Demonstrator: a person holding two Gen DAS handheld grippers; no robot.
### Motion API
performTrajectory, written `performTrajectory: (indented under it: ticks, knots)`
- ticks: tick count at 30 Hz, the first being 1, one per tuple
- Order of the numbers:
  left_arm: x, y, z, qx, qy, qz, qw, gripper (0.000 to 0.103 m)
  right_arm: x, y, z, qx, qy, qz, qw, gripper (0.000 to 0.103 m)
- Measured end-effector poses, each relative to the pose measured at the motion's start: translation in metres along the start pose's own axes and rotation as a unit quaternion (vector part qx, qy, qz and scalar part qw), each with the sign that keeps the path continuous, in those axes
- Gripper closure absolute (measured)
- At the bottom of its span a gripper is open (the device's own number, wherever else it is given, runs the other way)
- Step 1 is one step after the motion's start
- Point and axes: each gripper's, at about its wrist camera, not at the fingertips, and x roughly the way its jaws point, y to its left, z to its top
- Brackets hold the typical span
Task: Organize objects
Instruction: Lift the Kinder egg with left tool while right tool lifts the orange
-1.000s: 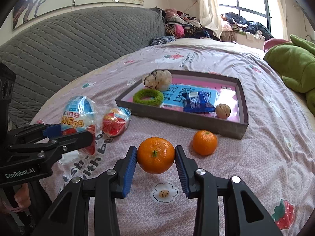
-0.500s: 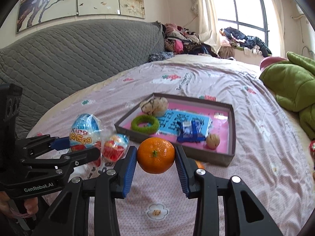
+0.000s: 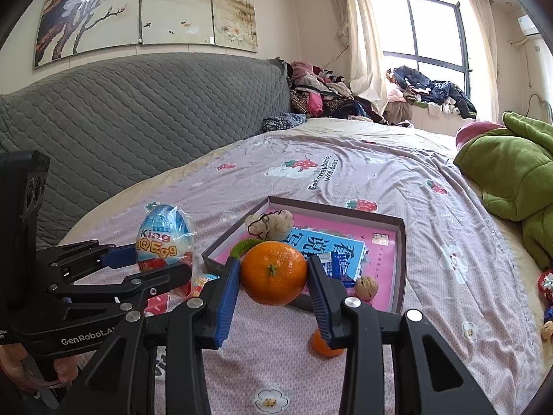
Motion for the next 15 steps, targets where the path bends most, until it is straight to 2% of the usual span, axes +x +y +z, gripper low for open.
performTrajectory:
  ticks: [15]
  knots:
    - [0.018, -0.002, 0.012, 0.001, 0.006, 0.003, 1.0, 0.051, 0.008, -0.014, 0.017, 0.004, -0.007, 0.002, 1.0, 0.063]
